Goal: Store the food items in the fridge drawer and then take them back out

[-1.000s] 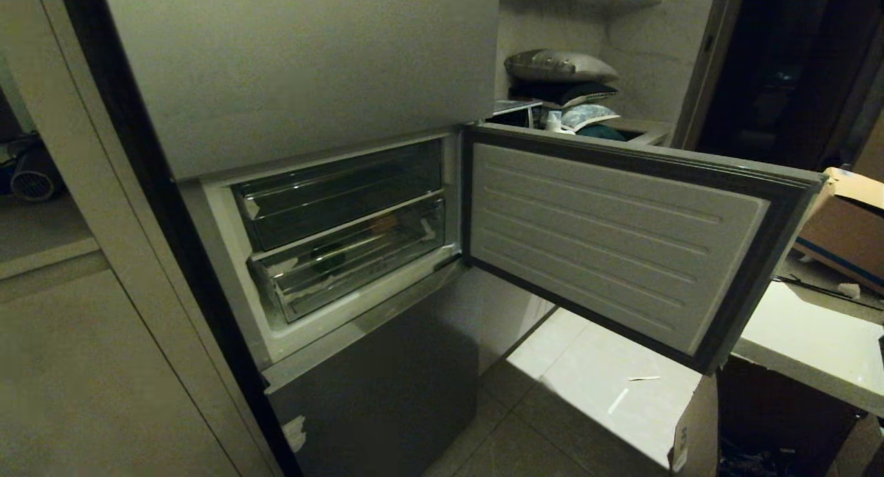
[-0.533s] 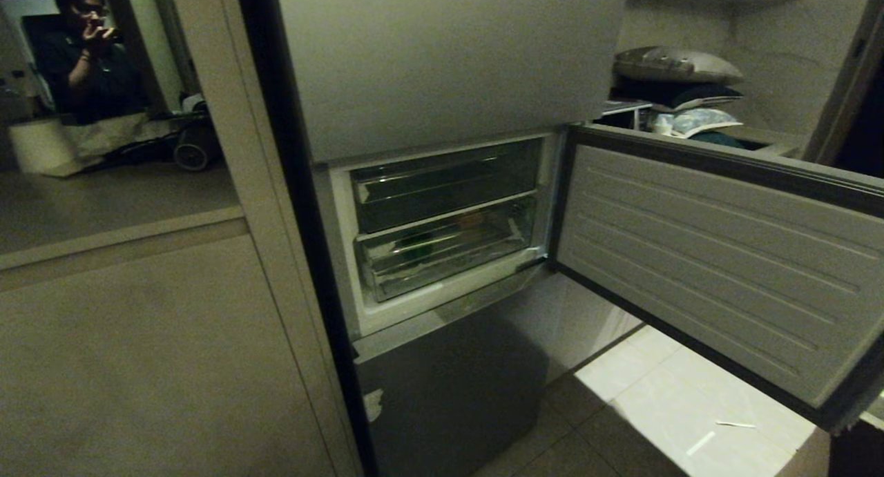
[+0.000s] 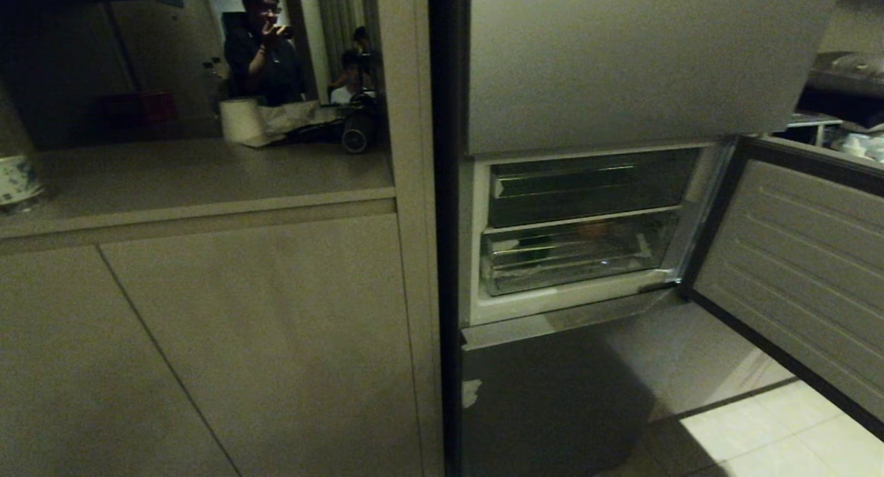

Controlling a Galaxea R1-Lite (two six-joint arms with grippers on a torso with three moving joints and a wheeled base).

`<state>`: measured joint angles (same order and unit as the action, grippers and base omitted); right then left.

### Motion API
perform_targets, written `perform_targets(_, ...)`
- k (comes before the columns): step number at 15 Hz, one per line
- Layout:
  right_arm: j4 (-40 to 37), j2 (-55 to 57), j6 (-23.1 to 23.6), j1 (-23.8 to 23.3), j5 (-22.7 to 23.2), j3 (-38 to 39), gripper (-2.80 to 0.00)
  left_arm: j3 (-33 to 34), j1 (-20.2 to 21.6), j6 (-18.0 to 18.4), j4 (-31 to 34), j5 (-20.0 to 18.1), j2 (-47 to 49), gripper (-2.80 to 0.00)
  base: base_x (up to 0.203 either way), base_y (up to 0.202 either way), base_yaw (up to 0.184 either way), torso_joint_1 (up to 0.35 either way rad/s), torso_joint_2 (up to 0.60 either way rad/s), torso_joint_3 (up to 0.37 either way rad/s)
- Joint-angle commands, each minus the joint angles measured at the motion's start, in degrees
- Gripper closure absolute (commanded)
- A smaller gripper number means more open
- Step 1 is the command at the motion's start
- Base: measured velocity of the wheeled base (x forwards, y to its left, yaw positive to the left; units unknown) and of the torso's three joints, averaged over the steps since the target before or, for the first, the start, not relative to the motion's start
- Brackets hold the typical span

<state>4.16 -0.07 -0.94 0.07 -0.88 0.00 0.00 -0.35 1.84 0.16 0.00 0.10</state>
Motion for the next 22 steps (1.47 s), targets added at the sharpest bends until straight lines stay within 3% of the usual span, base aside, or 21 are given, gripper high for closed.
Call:
perform_targets(1,0.06,0.07,-0.03,0.01,0.0,1.41,0.0,0.0,0.0,0.0,0.02,0.0,0.08,0.0,0.001,-0.006,0.174,0.002,0.0,0.007)
perform_targets(10,0.06,0.07,-0.03,0.01,0.0,1.41,0.0,0.0,0.0,0.01,0.02,0.0,0.08,0.0,0.002,-0.008,0.172,0.003,0.0,0.002)
perform_targets(14,-1.17,2.32,2.31,-0.02,-0.1,-2.37,0.0,0.0,0.0,0.06,0.02,0.0,0.08,0.0,0.001,0.0,0.05,0.0,0.0,0.0)
perform_targets(16,-3.62,11.36,2.61,-0.01,0.03,-8.06,0.0,0.0,0.0,0.0,0.02,0.0,0.08,0.0,0.0,0.0,0.0,0.0,0.0,0.0)
perform_targets(18,-4.55,27.93,1.86,0.0,0.14,-14.06,0.0,0.0,0.0,0.0,0.02,0.0,0.08,0.0,0.0,0.0,0.0,0.0,0.0,0.0)
perform_targets(22,3.29,61.47,0.16,0.54,0.25,-23.26,0.0,0.0,0.0,0.0,0.02,0.0,0.08,0.0,0.0,0.0,0.0,0.0,0.0,0.0)
